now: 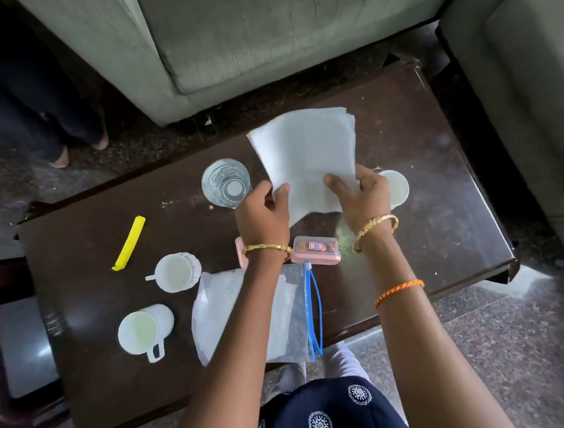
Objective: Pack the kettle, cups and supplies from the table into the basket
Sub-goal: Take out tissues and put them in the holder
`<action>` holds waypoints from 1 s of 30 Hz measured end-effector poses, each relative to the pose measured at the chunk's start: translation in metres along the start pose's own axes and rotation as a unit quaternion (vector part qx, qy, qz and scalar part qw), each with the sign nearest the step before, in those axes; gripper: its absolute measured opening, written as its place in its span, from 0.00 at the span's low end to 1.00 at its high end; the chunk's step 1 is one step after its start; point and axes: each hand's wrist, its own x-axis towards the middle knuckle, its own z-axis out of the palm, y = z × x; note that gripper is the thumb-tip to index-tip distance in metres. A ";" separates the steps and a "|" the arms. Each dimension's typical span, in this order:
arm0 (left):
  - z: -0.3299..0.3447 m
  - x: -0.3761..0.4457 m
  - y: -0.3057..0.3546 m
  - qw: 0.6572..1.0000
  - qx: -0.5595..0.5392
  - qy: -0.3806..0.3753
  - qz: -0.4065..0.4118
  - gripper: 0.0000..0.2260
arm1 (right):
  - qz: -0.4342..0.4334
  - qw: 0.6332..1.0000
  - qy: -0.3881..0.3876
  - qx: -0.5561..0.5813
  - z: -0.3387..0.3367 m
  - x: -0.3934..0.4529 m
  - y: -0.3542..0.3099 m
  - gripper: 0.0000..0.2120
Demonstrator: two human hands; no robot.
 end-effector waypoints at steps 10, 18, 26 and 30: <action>0.029 0.050 0.020 0.997 0.014 0.077 -0.007 0.13 | -0.077 0.997 0.020 -0.001 0.033 0.041 -0.025 0.04; 0.040 0.050 0.010 0.993 0.078 0.087 0.008 0.12 | -0.082 0.995 -0.024 -0.056 0.042 0.047 -0.011 0.08; 0.044 0.047 -0.002 0.983 0.157 0.093 0.032 0.08 | -0.113 0.977 -0.018 -0.181 0.037 0.056 -0.008 0.12; 0.048 0.055 -0.005 0.977 0.178 0.108 0.041 0.03 | -0.153 0.962 -0.017 -0.225 0.043 0.063 -0.014 0.10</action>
